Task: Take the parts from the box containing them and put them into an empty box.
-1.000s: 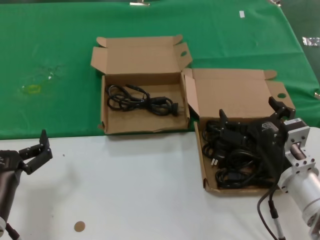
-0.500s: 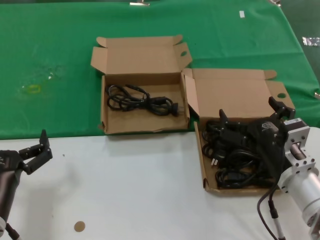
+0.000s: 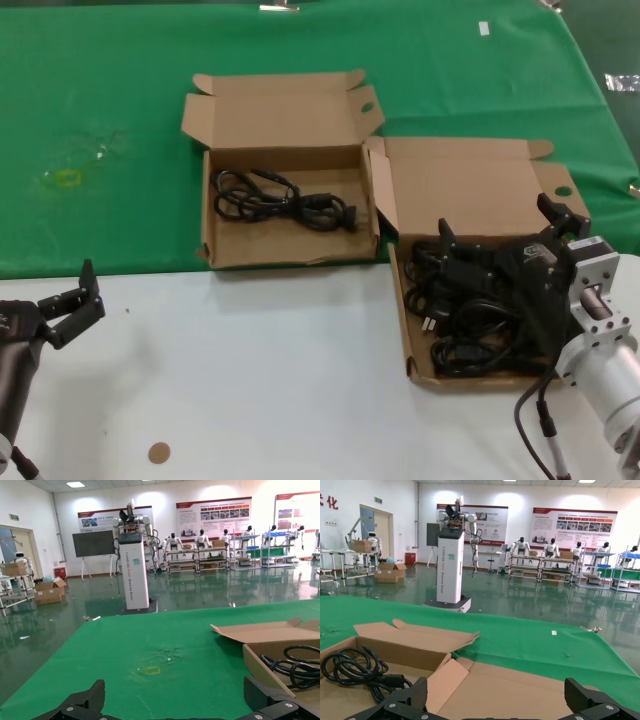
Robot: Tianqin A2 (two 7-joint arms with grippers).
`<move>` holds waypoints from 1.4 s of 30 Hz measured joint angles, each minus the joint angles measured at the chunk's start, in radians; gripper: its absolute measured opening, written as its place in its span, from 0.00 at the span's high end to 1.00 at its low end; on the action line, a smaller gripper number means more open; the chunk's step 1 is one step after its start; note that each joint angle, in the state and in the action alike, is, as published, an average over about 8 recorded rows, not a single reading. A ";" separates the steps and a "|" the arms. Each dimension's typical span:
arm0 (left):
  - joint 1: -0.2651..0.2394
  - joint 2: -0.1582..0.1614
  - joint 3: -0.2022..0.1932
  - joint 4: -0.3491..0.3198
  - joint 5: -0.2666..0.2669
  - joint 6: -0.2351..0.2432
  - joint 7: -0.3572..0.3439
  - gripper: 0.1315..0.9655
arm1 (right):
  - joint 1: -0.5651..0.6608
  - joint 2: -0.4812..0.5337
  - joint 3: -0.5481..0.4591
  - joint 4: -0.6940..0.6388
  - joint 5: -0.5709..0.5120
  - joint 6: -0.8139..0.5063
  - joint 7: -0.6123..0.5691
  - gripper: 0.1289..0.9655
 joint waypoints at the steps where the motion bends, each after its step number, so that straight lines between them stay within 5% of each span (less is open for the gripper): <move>1: 0.000 0.000 0.000 0.000 0.000 0.000 0.000 0.00 | 0.000 0.000 0.000 0.000 0.000 0.000 0.000 0.00; 42: 0.000 0.000 0.000 0.000 0.000 0.000 0.000 0.00 | 0.000 0.000 0.000 0.000 0.000 0.000 0.000 0.00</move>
